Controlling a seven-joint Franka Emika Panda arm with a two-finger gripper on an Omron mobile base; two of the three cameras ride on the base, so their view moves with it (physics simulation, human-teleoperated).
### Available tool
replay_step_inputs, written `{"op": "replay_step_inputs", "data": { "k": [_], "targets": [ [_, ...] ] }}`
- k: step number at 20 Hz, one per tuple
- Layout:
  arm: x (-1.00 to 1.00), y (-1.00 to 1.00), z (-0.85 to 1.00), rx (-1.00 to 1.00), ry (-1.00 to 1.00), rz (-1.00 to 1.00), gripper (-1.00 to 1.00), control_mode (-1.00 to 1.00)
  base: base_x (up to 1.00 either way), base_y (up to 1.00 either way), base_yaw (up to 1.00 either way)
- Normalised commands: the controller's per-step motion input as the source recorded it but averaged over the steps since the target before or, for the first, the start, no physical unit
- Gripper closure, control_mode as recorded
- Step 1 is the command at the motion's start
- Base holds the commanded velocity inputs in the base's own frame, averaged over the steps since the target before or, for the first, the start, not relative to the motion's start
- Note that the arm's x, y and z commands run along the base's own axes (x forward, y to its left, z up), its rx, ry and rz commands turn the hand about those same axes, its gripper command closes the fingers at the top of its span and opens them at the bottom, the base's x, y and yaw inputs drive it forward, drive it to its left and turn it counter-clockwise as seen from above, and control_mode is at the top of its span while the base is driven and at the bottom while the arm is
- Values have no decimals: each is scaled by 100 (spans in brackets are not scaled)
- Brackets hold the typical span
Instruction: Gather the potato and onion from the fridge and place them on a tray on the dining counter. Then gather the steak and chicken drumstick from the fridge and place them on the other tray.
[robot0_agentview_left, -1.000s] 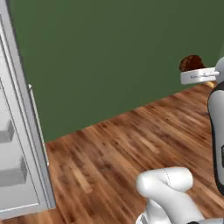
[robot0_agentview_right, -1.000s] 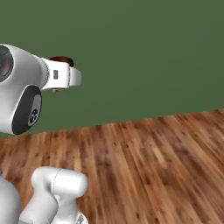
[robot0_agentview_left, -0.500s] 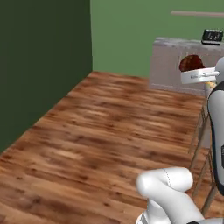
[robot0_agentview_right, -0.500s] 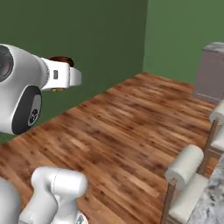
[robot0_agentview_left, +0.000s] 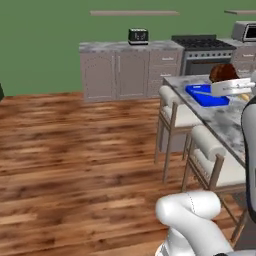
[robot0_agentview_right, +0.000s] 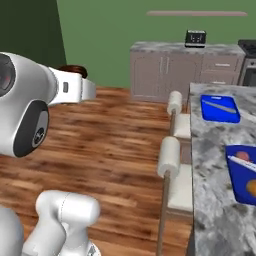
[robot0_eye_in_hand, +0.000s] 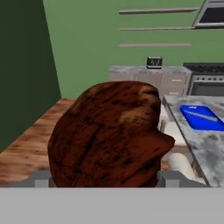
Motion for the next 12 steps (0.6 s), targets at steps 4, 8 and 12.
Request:
{"op": "replay_step_inputs", "data": {
  "k": [4,8,12],
  "targets": [
    [0,0,0,0,0,0,100,100,92,100,-19],
    [0,0,0,0,0,0,100,100,100,98,-10],
    [0,0,0,0,0,0,100,100,100,65,-3]
  ]
}}
